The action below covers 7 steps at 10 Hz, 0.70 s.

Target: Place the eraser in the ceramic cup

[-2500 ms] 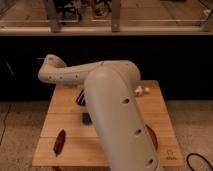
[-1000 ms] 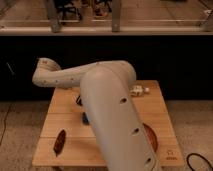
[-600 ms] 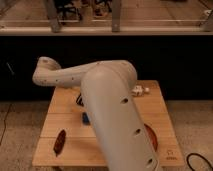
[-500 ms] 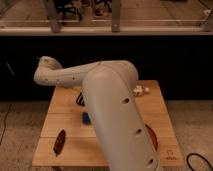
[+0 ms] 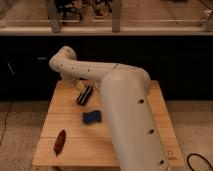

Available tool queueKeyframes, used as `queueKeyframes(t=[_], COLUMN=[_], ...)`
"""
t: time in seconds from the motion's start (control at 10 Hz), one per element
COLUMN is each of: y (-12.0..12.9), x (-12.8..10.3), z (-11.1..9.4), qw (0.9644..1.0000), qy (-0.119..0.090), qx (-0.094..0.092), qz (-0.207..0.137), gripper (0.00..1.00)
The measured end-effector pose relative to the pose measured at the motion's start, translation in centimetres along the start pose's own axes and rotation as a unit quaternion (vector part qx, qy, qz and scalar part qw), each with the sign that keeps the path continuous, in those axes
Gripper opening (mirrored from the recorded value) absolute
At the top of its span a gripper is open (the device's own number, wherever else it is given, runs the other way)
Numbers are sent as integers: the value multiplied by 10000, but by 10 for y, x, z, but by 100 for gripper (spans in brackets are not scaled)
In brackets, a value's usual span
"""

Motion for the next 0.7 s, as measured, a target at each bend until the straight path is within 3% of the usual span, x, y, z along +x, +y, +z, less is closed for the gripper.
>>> queueKeyframes(t=[0.3, 0.7], y=[3, 16], x=[6, 17], z=[4, 10], qw=[9990, 9967], qy=[-336, -659], qx=[109, 107], qz=[267, 461], gripper=[80, 80])
